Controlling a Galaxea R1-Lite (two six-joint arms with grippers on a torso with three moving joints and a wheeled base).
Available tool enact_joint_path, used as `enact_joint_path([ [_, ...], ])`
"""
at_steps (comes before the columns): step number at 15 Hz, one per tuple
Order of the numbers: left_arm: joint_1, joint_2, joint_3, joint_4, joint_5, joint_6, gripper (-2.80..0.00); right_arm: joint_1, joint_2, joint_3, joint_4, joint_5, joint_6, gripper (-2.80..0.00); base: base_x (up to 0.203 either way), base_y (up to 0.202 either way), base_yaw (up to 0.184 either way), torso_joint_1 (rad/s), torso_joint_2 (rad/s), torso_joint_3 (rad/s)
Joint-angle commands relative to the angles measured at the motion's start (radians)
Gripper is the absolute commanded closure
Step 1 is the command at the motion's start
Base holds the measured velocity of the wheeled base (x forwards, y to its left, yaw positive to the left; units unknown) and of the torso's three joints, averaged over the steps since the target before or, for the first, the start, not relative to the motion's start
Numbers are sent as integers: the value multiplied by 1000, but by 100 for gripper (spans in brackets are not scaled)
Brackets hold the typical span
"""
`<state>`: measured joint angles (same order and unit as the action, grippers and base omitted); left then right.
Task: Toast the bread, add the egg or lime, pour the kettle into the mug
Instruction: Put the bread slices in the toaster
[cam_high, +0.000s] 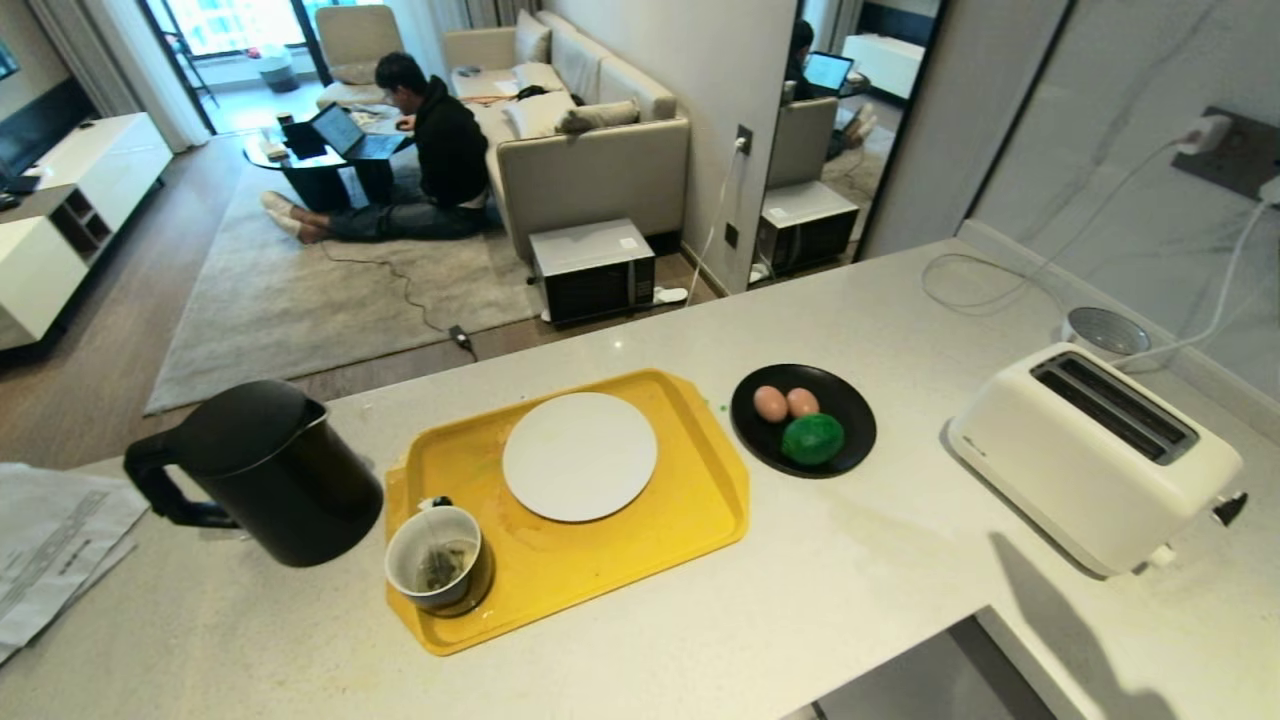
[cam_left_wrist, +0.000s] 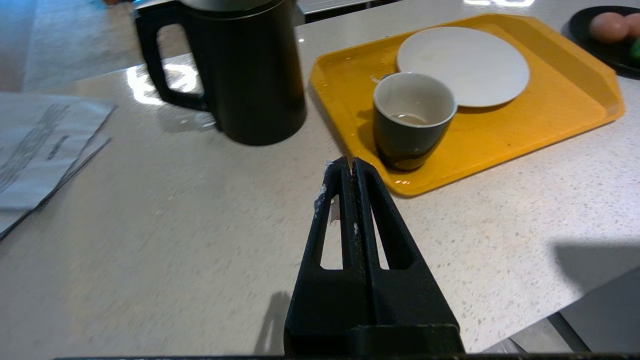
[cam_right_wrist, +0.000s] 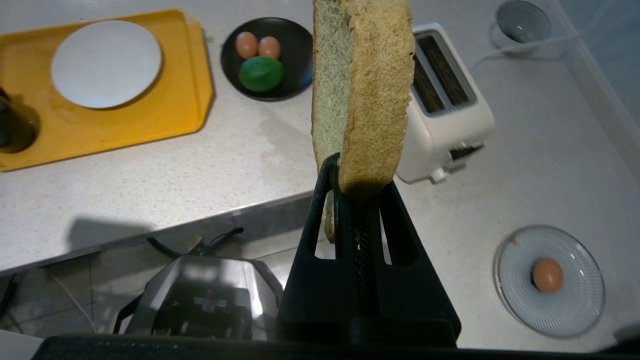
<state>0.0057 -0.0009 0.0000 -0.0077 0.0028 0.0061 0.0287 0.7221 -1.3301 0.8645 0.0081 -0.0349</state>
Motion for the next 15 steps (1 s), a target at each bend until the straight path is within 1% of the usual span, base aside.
enact_joint_path([
  [1,-1,-1,0,0,0,-1,0,0,0,5,5,1,0,0,0,5,-176,-1,-1,1],
  [9,0,1,0,0,-1,0,0,0,-4,28,5,13,0,0,1,8,-169,2,2,3],
  [11,0,-1,0,0,0,0,0,0,-6,43,4,15,-2,0,-2,0,-80,1,2,5],
  [15,0,1,0,0,0,0,0,-1,-16,79,1,33,-11,0,0,0,0,0,0,0],
])
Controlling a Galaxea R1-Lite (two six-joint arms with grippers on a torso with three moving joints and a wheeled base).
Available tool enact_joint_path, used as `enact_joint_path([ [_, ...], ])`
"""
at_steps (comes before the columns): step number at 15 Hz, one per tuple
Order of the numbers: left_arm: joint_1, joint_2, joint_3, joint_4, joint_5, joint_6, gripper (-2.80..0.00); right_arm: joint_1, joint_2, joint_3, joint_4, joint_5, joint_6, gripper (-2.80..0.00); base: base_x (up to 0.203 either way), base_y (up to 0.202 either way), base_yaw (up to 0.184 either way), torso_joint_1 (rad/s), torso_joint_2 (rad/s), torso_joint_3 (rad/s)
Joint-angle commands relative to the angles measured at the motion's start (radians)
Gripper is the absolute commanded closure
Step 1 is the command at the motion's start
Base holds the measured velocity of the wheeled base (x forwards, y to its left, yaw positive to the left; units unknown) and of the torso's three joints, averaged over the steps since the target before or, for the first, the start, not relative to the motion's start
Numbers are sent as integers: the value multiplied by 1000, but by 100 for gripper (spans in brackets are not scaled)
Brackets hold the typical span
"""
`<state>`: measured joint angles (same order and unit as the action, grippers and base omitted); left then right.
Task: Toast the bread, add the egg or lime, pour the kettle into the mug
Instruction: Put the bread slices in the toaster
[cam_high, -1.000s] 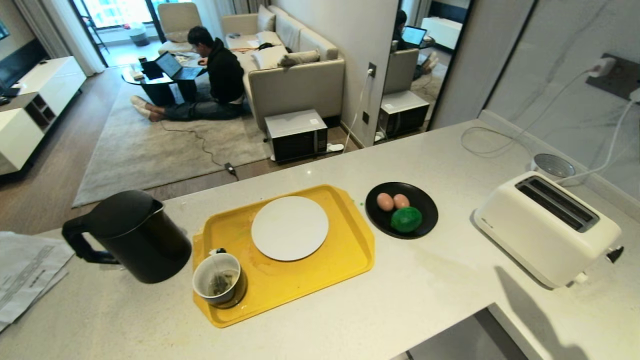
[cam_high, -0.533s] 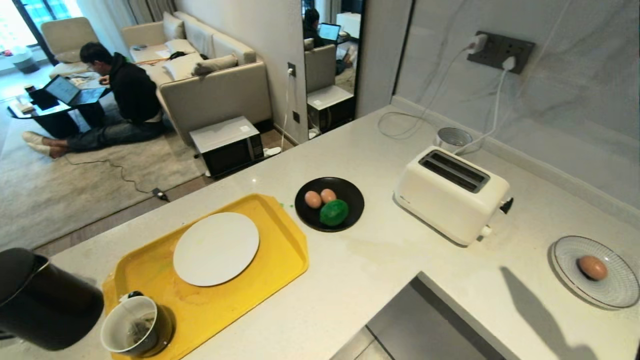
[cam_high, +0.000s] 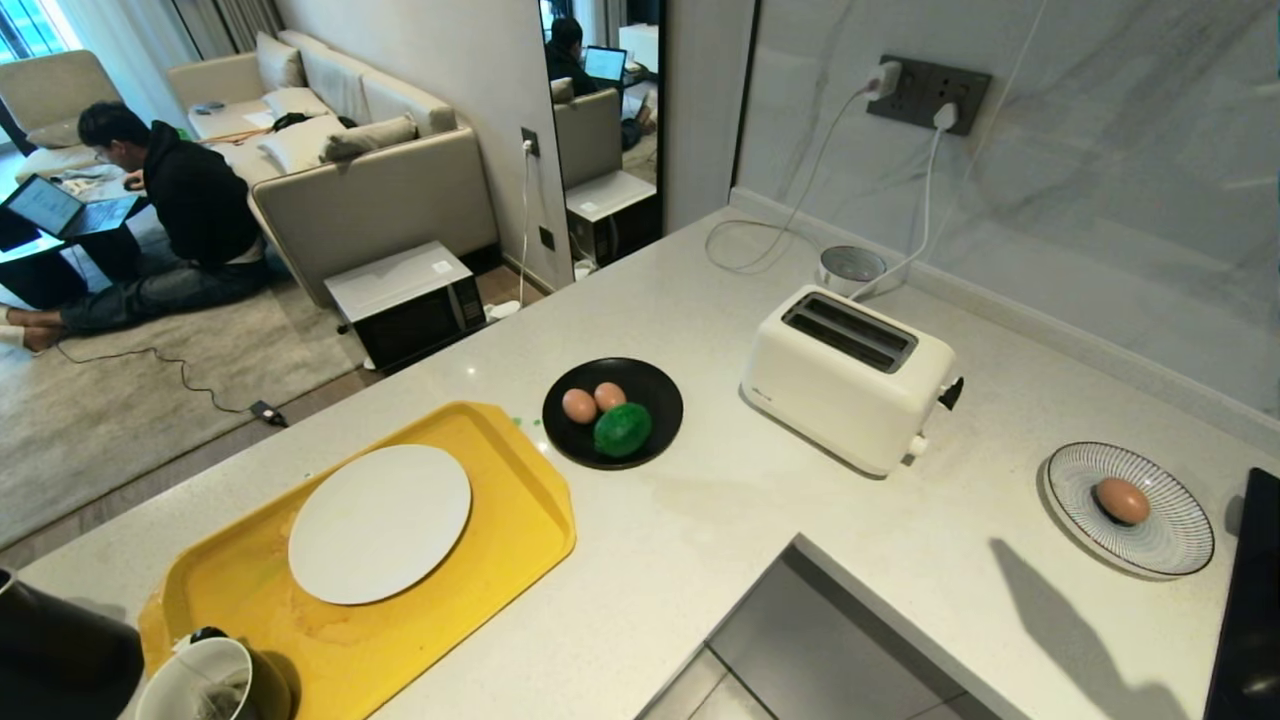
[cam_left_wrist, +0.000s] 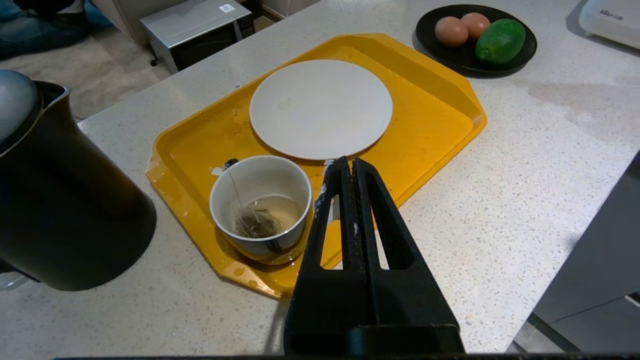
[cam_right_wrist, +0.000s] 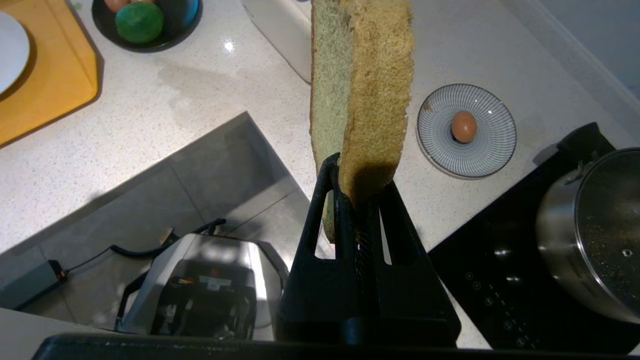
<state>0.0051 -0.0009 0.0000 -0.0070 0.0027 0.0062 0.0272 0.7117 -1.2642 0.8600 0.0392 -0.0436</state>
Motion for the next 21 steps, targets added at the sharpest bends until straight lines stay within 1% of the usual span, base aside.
enact_joint_path([
  [1,1,-1,0,-1,0,0,0,0,-6,20,5,1,-10,0,0,0,0,0,0,0],
  [5,1,-1,0,-1,0,0,0,0,-6,15,4,1,-16,0,0,0,0,0,0,0],
  [9,1,-1,0,-1,0,-2,0,-1,-5,14,4,2,-18,0,127,0,0,0,-2,2],
  [14,1,-1,0,-1,-1,-3,0,-1,9,7,0,1,-47,0,0,0,0,6,3,-1],
  [16,1,-1,0,-1,-1,-3,0,0,58,12,-80,3,-116,0,0,0,0,0,0,0],
  [18,1,1,0,-1,-1,-4,0,0,159,9,-153,16,-176,0,0,0,0,0,0,0],
  [21,1,1,0,-1,-1,-4,0,0,367,-29,-244,78,-297,0,0,0,0,0,0,0],
])
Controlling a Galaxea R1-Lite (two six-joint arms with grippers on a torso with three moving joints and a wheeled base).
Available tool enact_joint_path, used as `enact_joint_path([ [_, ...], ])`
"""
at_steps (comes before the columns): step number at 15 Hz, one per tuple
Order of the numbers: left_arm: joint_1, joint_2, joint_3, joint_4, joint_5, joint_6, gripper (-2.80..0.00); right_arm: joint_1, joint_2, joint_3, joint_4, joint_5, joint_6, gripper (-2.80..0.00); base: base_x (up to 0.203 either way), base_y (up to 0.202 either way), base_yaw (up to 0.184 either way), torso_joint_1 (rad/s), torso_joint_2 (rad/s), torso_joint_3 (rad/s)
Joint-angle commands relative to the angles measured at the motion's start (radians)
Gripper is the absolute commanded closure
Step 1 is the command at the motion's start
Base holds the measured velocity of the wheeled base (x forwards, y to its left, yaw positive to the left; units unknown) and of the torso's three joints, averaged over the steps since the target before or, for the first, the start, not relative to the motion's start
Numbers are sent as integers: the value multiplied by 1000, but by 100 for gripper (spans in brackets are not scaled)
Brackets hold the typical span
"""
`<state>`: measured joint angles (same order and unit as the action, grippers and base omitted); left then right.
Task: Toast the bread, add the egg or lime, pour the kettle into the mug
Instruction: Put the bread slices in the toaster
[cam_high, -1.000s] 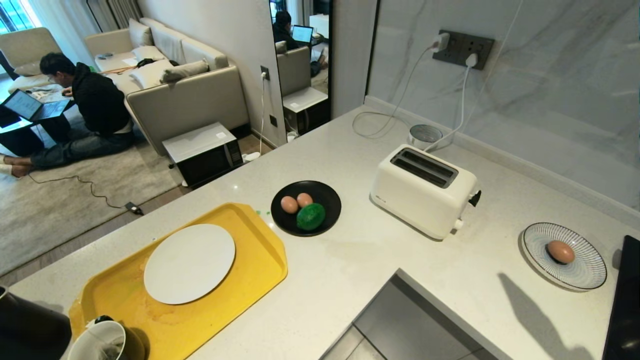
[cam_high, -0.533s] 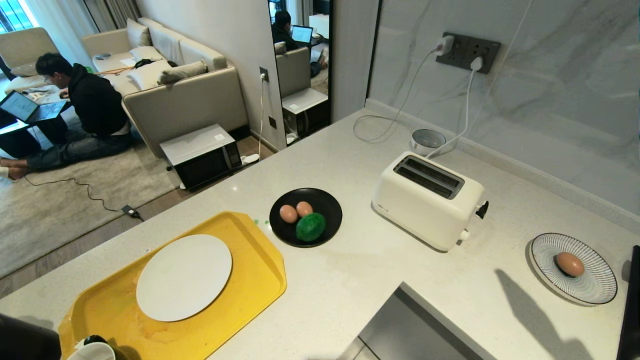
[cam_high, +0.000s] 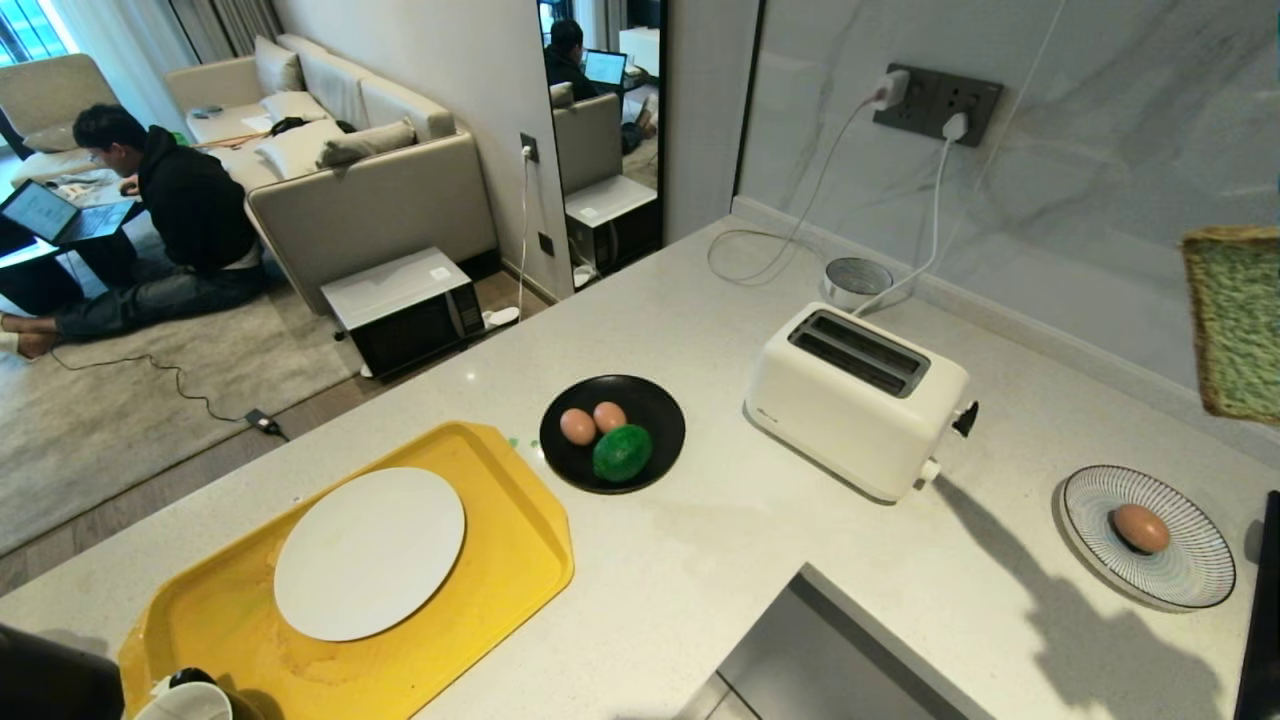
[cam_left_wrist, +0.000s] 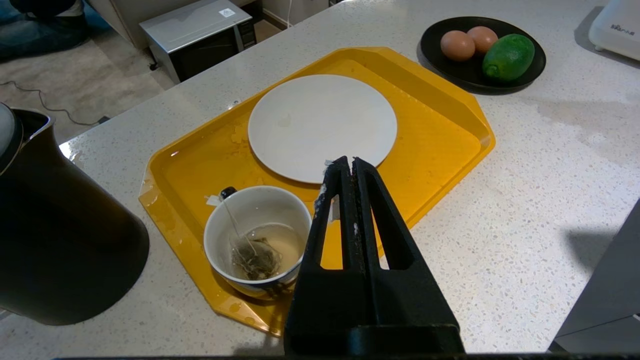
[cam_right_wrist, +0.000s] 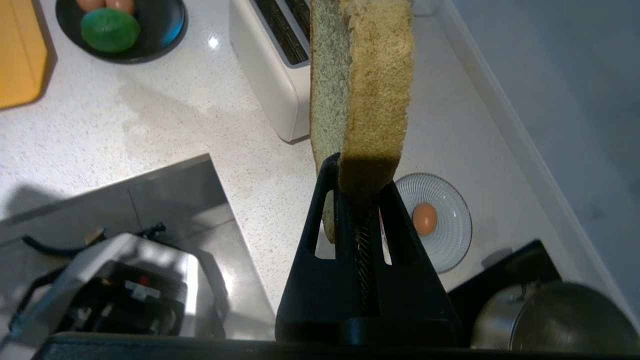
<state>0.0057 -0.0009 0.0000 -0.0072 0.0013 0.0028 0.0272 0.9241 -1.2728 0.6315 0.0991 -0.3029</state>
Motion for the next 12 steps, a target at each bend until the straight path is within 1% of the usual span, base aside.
enact_joint_path([
  [1,0,1,0,0,0,-1,0,0,220,-43,-30,44,-86,0,0,0,0,0,0,0],
  [2,0,1,0,0,0,-1,0,0,284,-65,-40,70,-140,0,0,0,0,0,0,0],
  [4,0,-1,0,0,1,-1,0,0,411,-124,-48,100,-204,0,0,0,0,0,0,0],
  [6,0,0,0,0,0,-1,0,-1,557,-217,-51,124,-243,0,0,0,0,0,0,0],
  [9,0,-1,0,0,0,0,0,-1,753,-411,-53,161,-319,0,0,0,0,0,0,0],
  [12,0,0,0,0,0,-1,0,-2,919,-564,-53,183,-355,0,0,0,0,0,0,0],
])
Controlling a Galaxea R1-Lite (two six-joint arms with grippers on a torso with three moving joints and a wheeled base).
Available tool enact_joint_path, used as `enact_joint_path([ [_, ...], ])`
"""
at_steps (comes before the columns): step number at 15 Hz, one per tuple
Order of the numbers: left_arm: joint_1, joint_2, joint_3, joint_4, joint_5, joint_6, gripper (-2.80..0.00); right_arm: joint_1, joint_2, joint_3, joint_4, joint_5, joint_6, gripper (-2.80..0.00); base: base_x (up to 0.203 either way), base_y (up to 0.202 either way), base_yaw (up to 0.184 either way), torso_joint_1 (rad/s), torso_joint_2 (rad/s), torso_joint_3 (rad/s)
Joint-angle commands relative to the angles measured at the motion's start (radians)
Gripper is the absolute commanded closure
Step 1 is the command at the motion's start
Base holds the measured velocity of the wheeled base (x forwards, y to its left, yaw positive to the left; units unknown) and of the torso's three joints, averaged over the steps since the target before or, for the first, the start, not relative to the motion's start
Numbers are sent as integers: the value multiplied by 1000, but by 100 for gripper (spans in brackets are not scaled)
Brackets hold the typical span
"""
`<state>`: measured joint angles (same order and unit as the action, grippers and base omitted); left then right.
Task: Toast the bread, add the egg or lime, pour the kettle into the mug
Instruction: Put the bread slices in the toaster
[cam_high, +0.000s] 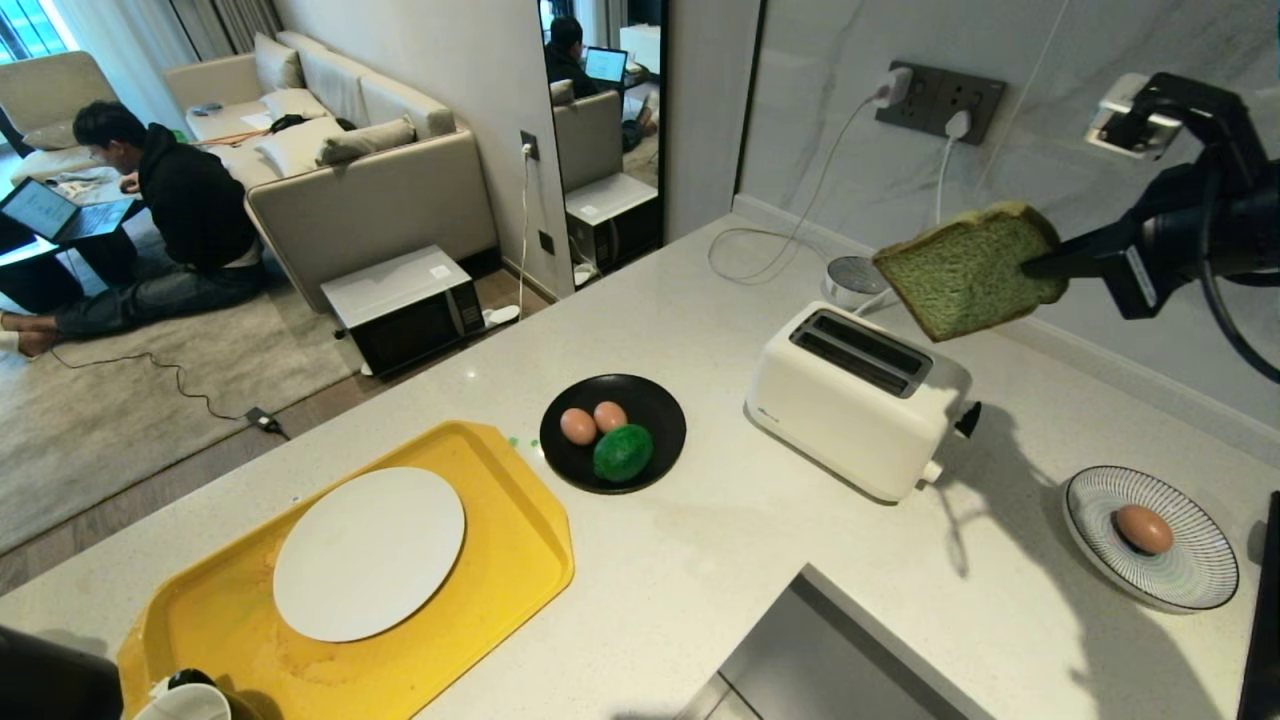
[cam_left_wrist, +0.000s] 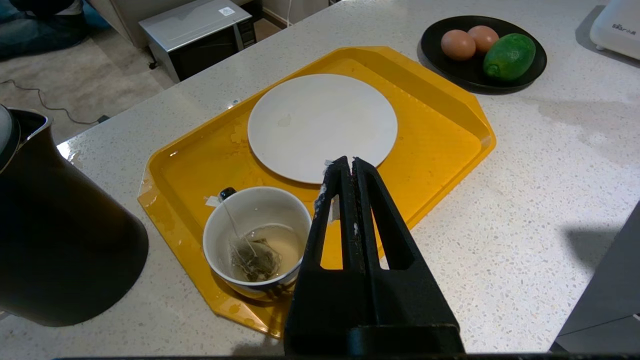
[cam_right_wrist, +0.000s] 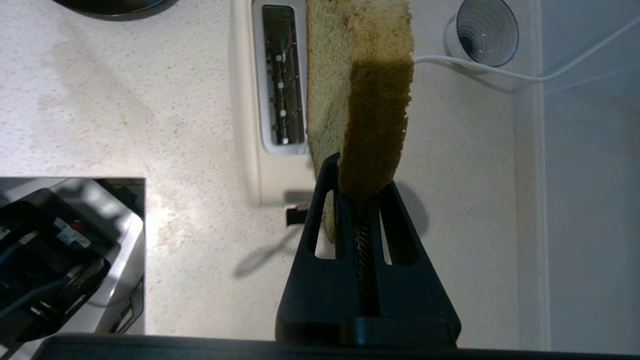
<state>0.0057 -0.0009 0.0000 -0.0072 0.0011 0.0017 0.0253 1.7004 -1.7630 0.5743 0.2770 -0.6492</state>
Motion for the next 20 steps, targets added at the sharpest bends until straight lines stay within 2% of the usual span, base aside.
enact_joint_path([
  [1,0,-1,0,0,0,0,0,-3,186,-109,4,8,-14,0,0,0,0,0,0,0],
  [3,0,1,0,0,0,0,0,-20,234,-134,4,13,-52,0,0,0,0,0,0,0],
  [8,0,-1,0,0,0,0,0,-24,297,-193,4,16,-61,0,0,0,0,0,0,0],
  [20,0,-1,0,0,0,0,0,-22,315,-179,4,38,-79,0,0,0,0,0,0,0],
])
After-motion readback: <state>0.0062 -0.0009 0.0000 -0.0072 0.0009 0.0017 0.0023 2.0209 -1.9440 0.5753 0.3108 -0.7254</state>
